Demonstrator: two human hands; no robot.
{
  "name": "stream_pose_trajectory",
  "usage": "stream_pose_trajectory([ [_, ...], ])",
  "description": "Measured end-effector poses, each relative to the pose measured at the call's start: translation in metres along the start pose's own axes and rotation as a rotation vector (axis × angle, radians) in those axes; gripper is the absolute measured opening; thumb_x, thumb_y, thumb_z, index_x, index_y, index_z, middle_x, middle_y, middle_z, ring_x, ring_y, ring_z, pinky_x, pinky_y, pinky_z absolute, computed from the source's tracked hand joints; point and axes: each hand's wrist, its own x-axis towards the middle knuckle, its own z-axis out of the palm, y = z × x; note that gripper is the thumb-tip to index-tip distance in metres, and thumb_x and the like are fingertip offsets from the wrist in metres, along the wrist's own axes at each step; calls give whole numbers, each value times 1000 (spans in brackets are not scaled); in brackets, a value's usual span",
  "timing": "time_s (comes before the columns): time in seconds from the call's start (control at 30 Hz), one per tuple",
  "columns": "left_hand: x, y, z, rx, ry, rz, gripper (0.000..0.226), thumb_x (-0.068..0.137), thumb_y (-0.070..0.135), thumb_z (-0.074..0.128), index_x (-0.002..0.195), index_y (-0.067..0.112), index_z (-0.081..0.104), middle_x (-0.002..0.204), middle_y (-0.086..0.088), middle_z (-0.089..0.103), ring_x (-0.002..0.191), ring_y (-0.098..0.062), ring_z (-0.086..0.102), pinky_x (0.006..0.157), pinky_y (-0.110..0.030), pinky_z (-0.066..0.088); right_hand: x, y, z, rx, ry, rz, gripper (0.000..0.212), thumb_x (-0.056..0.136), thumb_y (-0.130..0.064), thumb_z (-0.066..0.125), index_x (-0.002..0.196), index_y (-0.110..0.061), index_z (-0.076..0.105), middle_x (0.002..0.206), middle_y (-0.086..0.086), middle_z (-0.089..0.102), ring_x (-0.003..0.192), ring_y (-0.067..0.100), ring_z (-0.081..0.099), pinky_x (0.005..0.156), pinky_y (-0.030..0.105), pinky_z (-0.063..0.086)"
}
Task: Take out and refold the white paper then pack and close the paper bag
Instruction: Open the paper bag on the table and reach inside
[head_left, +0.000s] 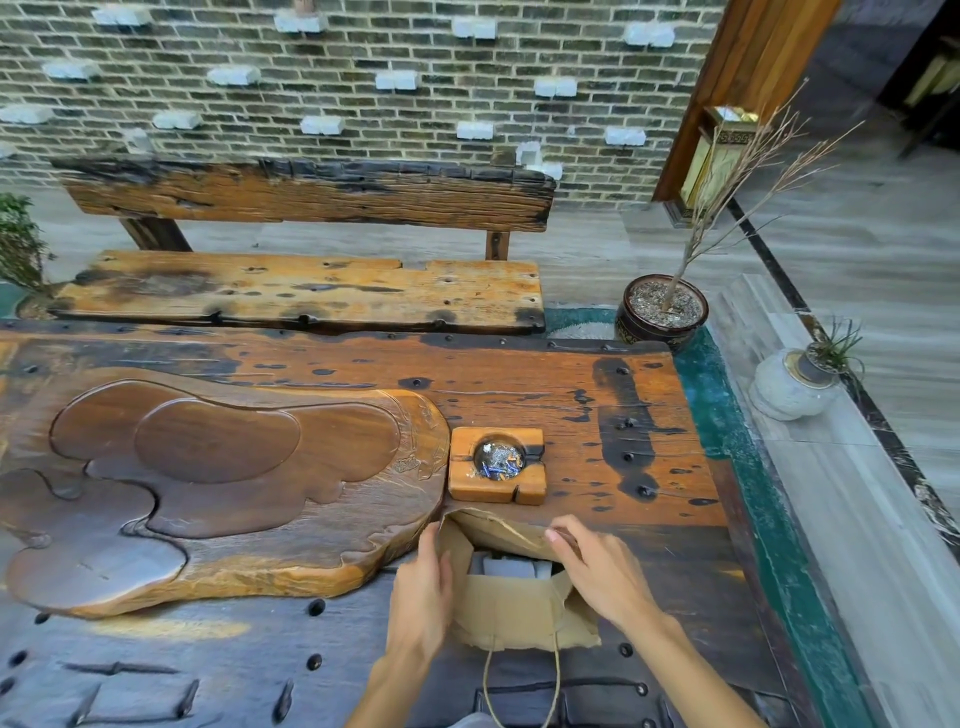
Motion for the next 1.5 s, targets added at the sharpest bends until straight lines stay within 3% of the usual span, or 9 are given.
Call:
stream_pose_trajectory([
  [0.1,4,1,-3,-29,10,22,38,98,15,46,136,14,47,64,-1,65,55,-15,61,61,-39,51,-8,0,-3,29,39,72,34,93,-57,47,120,-35,49,112,-19,63,107,6,58,83,29,50],
  [0.3,12,3,-8,-14,1,27,33,97,12,46,128,14,55,65,-1,67,58,-16,62,60,-34,48,-59,-21,-24,-131,45,185,18,92,-43,53,85,-29,44,88,-12,52,84,9,52,65,24,45],
  [0.4,13,3,-10,-4,-5,23,37,97,12,46,134,12,52,64,3,61,63,-15,58,61,-29,43,-75,-38,-30,54,-186,161,19,95,-36,50,82,-29,62,91,-16,65,86,2,60,82,24,51],
  [0.57,10,6,-13,2,-8,49,37,97,11,45,134,13,51,65,5,60,61,-12,56,61,-27,42,-38,-68,3,16,-476,-37,53,99,-3,32,149,-19,34,155,0,34,144,17,28,120,32,23],
  [0.93,11,2,-19,-18,-4,58,36,95,8,43,128,16,56,79,-7,73,72,-21,66,70,-40,54,44,-52,31,-485,-575,178,41,91,-2,52,130,-13,54,135,13,56,125,34,54,99,47,46],
  [1.07,15,-1,-17,-9,-3,47,41,94,7,43,133,15,54,85,-7,74,72,-16,63,74,-35,54,50,-44,22,-545,-749,216,68,71,-23,83,131,-19,52,132,6,61,118,31,60,97,49,50],
  [1.2,11,1,-17,-48,-30,49,43,92,2,44,132,15,49,80,-9,70,74,-21,65,70,-35,53,48,-38,15,-572,-804,202,81,73,-24,83,142,-19,41,142,9,54,126,32,55,98,43,50],
  [1.37,4,10,-16,-94,-65,57,19,94,7,42,92,26,46,57,7,43,52,-13,33,52,-29,34,48,-25,15,-523,-825,193,72,85,-18,72,147,-18,35,142,12,54,126,31,55,98,39,50],
  [1.5,4,1,-12,190,-160,228,29,80,0,43,81,29,46,104,6,51,63,-18,48,59,-37,43,52,-20,13,-560,-845,120,80,81,-17,73,149,-20,31,151,8,44,134,30,48,109,43,44],
])
